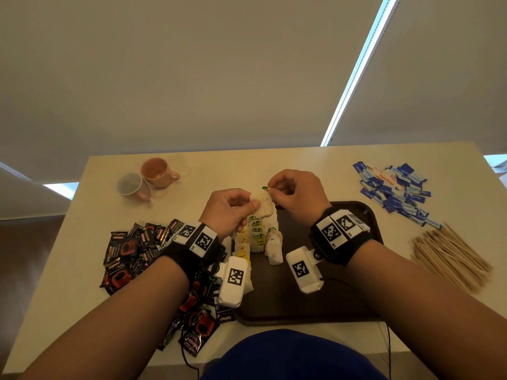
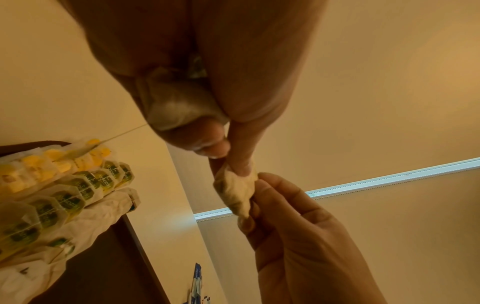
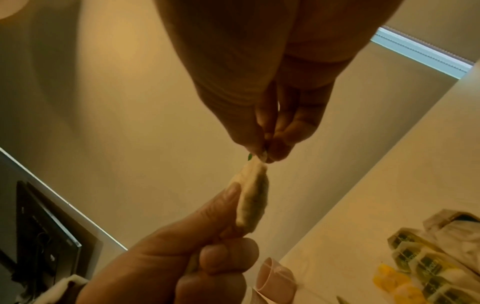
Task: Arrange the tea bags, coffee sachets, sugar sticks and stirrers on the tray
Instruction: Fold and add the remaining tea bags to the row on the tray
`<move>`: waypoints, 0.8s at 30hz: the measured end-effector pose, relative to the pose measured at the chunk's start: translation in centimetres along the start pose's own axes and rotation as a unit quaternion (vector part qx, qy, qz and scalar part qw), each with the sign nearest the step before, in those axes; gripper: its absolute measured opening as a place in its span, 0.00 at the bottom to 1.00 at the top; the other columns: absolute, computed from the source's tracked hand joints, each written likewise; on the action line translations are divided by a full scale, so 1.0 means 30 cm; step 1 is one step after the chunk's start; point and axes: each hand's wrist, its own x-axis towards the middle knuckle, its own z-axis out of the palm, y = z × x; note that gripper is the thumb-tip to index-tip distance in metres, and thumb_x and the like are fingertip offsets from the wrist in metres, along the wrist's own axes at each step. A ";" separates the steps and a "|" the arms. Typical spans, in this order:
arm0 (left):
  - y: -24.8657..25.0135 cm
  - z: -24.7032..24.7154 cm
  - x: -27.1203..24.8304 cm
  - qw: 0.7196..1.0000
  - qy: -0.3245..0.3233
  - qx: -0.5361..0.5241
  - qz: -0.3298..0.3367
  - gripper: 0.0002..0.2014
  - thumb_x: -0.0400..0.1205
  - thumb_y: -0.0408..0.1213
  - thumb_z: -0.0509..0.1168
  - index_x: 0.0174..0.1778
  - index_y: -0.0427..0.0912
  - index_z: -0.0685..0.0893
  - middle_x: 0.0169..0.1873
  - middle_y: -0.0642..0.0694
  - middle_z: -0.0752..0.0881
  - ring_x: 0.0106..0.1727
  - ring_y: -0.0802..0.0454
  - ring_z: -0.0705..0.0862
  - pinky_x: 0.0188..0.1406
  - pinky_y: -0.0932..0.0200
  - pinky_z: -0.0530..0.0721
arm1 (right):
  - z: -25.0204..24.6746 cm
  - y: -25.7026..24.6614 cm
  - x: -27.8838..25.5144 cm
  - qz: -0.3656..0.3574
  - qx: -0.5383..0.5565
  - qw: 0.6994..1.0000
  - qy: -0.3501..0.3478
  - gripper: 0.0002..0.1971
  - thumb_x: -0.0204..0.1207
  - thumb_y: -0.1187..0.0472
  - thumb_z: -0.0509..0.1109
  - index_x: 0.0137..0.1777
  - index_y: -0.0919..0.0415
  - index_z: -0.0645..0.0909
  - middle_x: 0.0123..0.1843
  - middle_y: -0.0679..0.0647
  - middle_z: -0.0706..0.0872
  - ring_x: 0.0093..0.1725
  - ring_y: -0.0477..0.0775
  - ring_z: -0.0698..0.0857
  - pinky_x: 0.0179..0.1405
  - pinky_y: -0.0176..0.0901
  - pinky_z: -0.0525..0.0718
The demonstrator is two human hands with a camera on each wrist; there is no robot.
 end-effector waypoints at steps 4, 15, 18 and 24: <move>-0.004 0.002 0.008 1.000 0.001 0.004 0.006 0.04 0.81 0.32 0.73 0.47 0.35 0.87 0.22 0.53 0.82 0.17 0.57 0.73 0.17 0.64 0.73 | 0.000 0.001 -0.002 0.003 0.009 1.000 -0.012 0.05 0.76 0.64 0.77 0.50 0.56 0.91 0.43 0.49 0.92 0.41 0.45 0.90 0.44 0.35 0.88; 0.003 0.014 0.014 1.000 0.018 -0.015 -0.001 0.03 0.80 0.33 0.74 0.45 0.38 0.87 0.26 0.51 0.85 0.18 0.56 0.74 0.17 0.63 0.73 | 0.021 -0.002 -0.027 0.030 0.099 0.995 0.005 0.06 0.75 0.66 0.77 0.51 0.63 0.90 0.42 0.55 0.92 0.40 0.51 0.91 0.43 0.48 0.92; 0.008 0.015 0.017 0.997 0.075 -0.006 -0.008 0.08 0.77 0.33 0.78 0.42 0.41 0.84 0.30 0.47 0.84 0.16 0.56 0.74 0.13 0.64 0.71 | 0.026 0.004 -0.025 0.042 0.088 0.995 0.033 0.03 0.75 0.64 0.78 0.47 0.61 0.91 0.40 0.52 0.92 0.39 0.50 0.91 0.44 0.50 0.91; 0.038 0.018 0.014 0.999 0.035 -0.013 -0.024 0.09 0.81 0.46 0.73 0.45 0.45 0.93 0.28 0.44 0.89 0.18 0.55 0.73 0.18 0.62 0.71 | 0.047 -0.007 -0.026 0.002 0.035 0.998 0.049 0.03 0.74 0.60 0.79 0.46 0.56 0.92 0.39 0.47 0.91 0.39 0.43 0.89 0.45 0.44 0.90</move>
